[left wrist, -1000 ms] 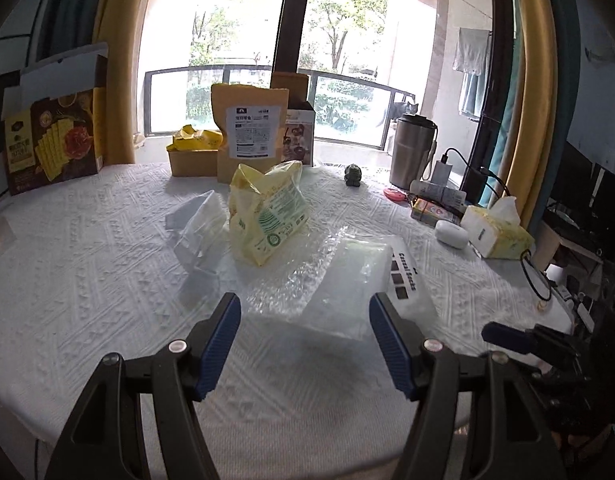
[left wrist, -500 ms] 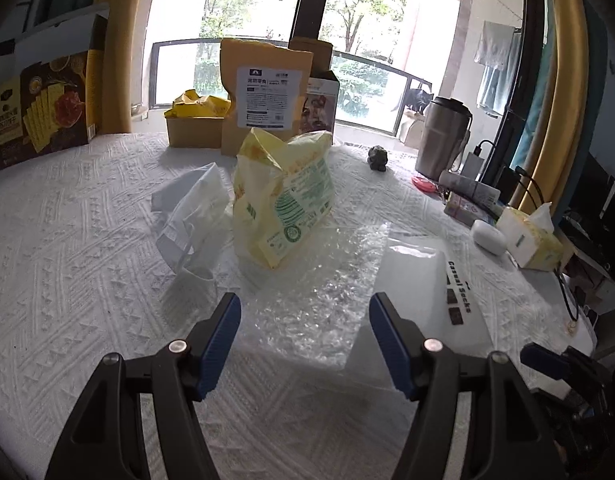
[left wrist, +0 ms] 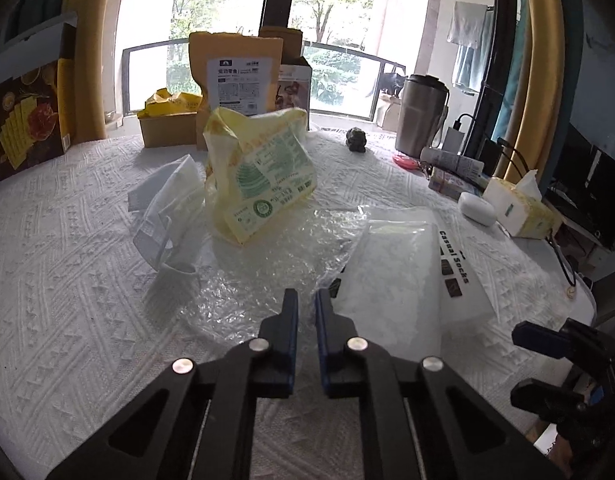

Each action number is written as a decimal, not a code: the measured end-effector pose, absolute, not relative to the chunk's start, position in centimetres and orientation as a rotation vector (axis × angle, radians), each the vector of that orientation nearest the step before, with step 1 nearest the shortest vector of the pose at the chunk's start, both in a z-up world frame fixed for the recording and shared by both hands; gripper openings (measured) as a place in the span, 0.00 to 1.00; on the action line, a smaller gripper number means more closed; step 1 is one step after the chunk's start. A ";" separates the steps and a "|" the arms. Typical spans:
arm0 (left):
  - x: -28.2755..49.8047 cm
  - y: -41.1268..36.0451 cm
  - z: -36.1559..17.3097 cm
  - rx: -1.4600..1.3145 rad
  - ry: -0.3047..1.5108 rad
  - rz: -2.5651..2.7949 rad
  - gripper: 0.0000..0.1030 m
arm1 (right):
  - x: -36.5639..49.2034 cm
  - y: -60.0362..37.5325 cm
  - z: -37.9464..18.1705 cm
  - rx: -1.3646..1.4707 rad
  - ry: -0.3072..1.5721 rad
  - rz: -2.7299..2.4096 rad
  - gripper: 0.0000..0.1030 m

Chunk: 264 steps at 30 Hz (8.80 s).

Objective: Collect trash
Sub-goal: 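Close the left tool on the clear bubble wrap, then lift the bubble wrap with the left tool while the right tool grasps the clear plastic bag, then carry the bubble wrap and clear bag with both tools over the yellow bin, then open both tools to drop the bubble wrap and clear bag into the bin, then move both tools back over the table toward the remaining packets, then grasp the white Casual Socks packet with the right tool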

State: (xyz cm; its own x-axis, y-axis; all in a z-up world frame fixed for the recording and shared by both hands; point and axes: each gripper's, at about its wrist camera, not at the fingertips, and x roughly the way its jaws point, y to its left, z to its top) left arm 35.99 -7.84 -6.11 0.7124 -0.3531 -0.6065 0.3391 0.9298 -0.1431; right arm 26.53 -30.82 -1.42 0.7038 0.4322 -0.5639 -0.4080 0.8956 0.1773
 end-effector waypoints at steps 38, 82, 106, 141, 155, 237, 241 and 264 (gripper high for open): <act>38.2 -3.6 -7.2 -0.013 0.795 -0.354 0.09 | 28.5 -27.3 -1.4 0.033 0.675 0.504 0.49; 21.0 7.1 -1.9 -0.162 0.536 -0.187 0.09 | 29.0 -23.0 0.6 0.190 0.655 0.529 0.01; 11.2 9.7 -0.5 -0.159 0.505 -0.091 0.09 | 18.6 -17.2 5.4 0.065 0.553 0.772 0.00; 7.4 16.4 -12.2 -0.411 0.756 0.050 0.57 | 11.4 -8.5 -1.2 -0.135 0.738 0.960 0.00; 5.8 19.8 -12.0 -0.436 0.720 0.111 0.57 | 12.0 -4.2 -8.6 -0.219 1.007 0.979 0.05; 26.1 -3.5 -2.5 -0.096 0.589 -0.280 0.57 | 28.3 -31.2 0.3 0.070 0.677 0.468 0.46; 27.8 -4.1 -2.3 -0.083 0.590 -0.303 0.57 | 29.6 -31.5 0.4 0.068 0.675 0.443 0.49; 35.3 -5.1 -2.1 -0.073 0.598 -0.364 0.57 | 38.1 -32.3 -1.4 0.187 0.872 0.347 0.60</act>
State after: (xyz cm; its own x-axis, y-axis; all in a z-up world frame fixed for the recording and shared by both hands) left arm 35.33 -5.09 -2.12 0.7648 -0.3559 -0.5370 0.3142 0.9338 -0.1714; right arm 38.14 -32.28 -1.43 0.5924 0.3725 -0.7144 -0.2212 0.9278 0.3004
